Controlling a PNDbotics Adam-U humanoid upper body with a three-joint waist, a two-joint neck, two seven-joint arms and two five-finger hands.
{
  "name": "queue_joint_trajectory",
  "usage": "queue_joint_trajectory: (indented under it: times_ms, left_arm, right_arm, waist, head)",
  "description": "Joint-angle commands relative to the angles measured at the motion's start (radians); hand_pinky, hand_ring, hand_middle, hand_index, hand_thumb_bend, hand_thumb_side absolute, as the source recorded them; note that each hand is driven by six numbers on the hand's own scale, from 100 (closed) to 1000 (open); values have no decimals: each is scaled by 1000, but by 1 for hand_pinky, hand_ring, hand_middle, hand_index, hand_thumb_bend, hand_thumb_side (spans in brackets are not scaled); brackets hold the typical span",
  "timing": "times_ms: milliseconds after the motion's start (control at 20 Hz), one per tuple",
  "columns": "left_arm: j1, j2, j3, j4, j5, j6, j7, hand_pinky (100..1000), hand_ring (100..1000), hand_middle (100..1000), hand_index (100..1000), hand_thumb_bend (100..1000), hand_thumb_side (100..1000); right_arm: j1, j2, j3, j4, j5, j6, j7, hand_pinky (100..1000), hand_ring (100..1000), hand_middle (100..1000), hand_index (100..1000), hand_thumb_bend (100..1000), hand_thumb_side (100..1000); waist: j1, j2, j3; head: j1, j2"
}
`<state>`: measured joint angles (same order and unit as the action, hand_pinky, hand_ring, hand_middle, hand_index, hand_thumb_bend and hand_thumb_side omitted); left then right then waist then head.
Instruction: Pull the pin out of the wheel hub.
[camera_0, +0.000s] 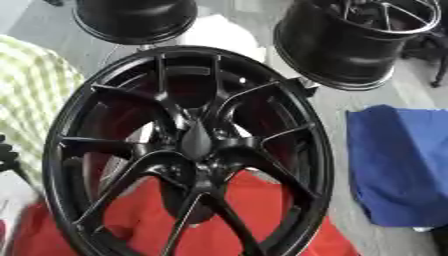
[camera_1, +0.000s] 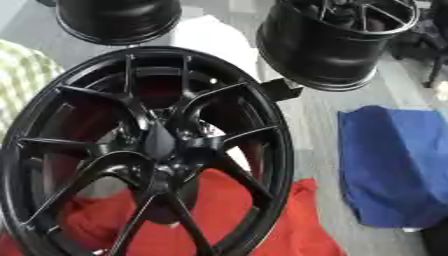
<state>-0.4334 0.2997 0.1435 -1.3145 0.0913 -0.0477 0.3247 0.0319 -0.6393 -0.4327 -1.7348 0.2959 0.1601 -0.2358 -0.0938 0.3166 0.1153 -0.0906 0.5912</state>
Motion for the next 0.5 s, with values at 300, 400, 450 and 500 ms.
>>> queue_joint_trajectory:
  times_ms: [300,400,450,500]
  left_arm:
    - [-14,14,7,-16,6,-1,6,574,585,533,676,100,898]
    - [-15,12,7,-16,6,-1,5,574,585,533,675,100,897]
    - [-15,11,7,-16,6,-1,5,574,585,533,675,100,897]
    - [-15,9,6,-16,7,-1,5,574,585,533,675,100,897]
  right_arm:
    - [-17,187,-39,54,8,72,-134,730,835,800,837,536,545]
    - [-49,225,-36,55,-47,68,-218,701,813,773,816,445,542]
    - [-72,246,-31,51,-81,62,-268,677,782,727,784,438,466]
    - [-97,269,-20,47,-118,52,-317,660,761,692,760,651,281]
  waist:
    - [15,-14,-4]
    - [18,-13,-3]
    - [20,-13,-1]
    - [22,-13,0]
  head:
    - [7,-4]
    - [6,0]
    - [5,2]
    - [3,2]
